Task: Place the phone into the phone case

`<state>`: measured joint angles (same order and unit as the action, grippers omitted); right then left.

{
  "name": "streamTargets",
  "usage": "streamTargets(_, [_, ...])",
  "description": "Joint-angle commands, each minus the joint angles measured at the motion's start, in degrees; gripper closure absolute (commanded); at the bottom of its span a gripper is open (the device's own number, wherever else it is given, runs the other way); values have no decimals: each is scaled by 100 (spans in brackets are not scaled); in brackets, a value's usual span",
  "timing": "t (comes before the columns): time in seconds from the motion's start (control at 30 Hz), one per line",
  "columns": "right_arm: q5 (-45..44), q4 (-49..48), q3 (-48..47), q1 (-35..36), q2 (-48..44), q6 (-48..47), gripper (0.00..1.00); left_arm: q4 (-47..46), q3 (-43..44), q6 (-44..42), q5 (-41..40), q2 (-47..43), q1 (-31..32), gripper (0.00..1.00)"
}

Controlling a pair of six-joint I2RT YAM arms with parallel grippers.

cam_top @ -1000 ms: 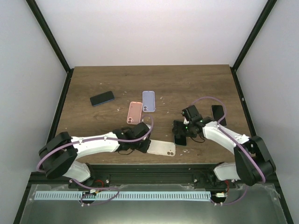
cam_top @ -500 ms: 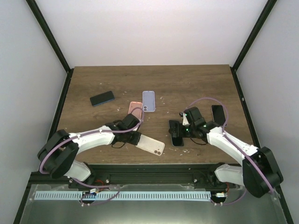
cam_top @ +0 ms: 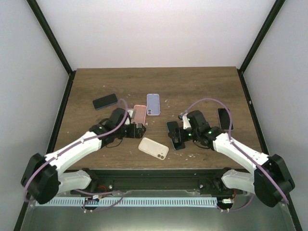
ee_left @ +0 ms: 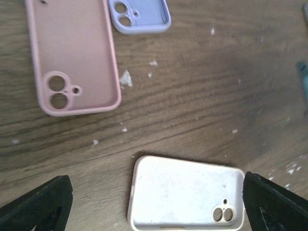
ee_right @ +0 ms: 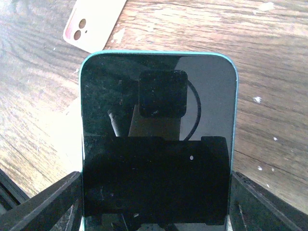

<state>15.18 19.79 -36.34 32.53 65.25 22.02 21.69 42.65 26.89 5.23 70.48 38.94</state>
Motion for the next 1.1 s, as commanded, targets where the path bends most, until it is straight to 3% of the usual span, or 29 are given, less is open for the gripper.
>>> streamTargets(0.0, [-283, -401, -509, 462, 229, -538, 43, 397, -104, 512, 461, -769, -596, 0])
streamTargets(0.17, [-516, -653, -795, 930, 607, -1008, 43, 625, -278, 832, 1499, -1587, -1770, 0])
streamTargets(0.33, [-489, -860, -1197, 1203, 1167, -1629, 43, 573, -545, 913, 2599, -1722, -2600, 1])
streamTargets(0.5, [-836, -933, -1513, 1490, 1723, -2193, 43, 558, -791, 975, 2631, -1748, -2646, 5])
streamTargets(0.73, [-579, -1529, -1333, 1701, 2059, -2822, 43, 89, -1271, 1564, 2981, -1882, -2648, 14])
streamTargets(1.07, [-859, -1490, -1234, 2257, 2243, -2857, 43, -418, -1536, 1592, 3388, -1440, -2653, 22])
